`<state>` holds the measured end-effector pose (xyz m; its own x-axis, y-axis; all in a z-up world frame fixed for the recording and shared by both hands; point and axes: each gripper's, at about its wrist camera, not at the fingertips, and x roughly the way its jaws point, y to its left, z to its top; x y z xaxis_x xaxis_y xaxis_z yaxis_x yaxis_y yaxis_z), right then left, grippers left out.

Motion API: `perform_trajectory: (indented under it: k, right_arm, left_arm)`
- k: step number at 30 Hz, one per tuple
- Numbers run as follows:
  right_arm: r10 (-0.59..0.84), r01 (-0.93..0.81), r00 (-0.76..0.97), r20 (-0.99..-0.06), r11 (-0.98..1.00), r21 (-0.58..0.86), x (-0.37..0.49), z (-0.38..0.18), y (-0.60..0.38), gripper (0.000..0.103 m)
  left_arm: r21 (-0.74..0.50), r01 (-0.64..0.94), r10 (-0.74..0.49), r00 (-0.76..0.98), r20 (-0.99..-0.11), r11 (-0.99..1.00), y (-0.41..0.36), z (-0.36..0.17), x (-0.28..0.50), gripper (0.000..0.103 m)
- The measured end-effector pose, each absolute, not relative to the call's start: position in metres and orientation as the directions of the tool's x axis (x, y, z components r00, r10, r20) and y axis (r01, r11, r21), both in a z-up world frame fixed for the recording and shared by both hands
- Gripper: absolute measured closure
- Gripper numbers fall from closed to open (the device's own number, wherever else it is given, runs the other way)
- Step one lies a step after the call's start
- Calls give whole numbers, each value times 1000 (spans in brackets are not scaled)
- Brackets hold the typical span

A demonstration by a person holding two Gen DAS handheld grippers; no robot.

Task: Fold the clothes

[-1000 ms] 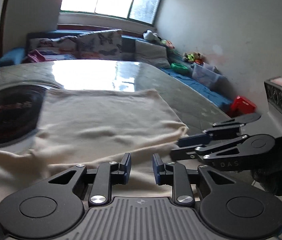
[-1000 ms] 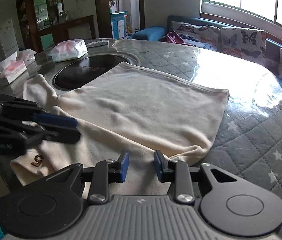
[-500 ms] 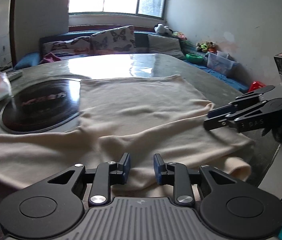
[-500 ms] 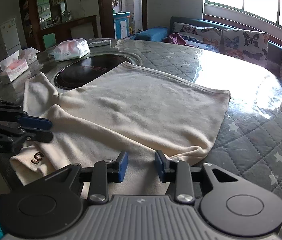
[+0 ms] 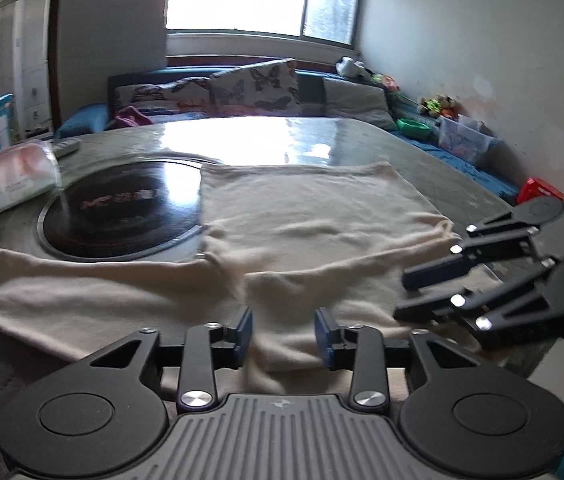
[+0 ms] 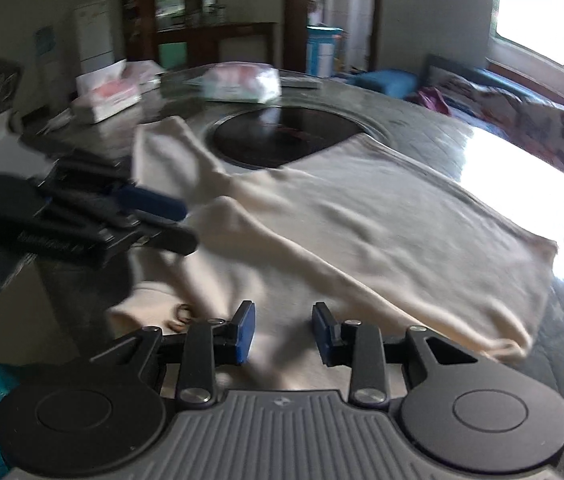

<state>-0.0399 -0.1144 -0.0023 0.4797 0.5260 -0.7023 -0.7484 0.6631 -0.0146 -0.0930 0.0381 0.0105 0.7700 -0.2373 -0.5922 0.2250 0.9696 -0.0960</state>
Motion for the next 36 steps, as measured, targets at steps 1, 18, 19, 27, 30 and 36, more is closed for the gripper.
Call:
perform_trajectory:
  k: [1,18,19,27,30,36]
  right_arm:
    - [530,-756,477,-701,654,-20,-42,-1,-112,71]
    - [594,-799,414,-690,600,37,-33,-4,-66,71]
    - [599,-798,406,-690,601,52,-31,-4,-64,71]
    - [625,-841,373,-686,540,36,-42,-6,-42,71]
    - [632,-854,358,-687,520,33,-46,-7,-37,71]
    - [633,-836,384,-672,547,38,-43,4,-47,71]
  left_arm:
    - [-97,212,-227,773,-592,973,42,11,-93,62]
    - [-135,-86,-10,809,-588,987,112,14,-87,58]
    - [-141,-104,1,806,-592,985,116,13,-87,58]
    - [-161,-236,89,782,-616,958,141,5,-82,57]
    - [-156,-284,128,771,-624,946,149,3,-78,57]
    - [-153,-385,209,746,-632,910,171,0,-66,57]
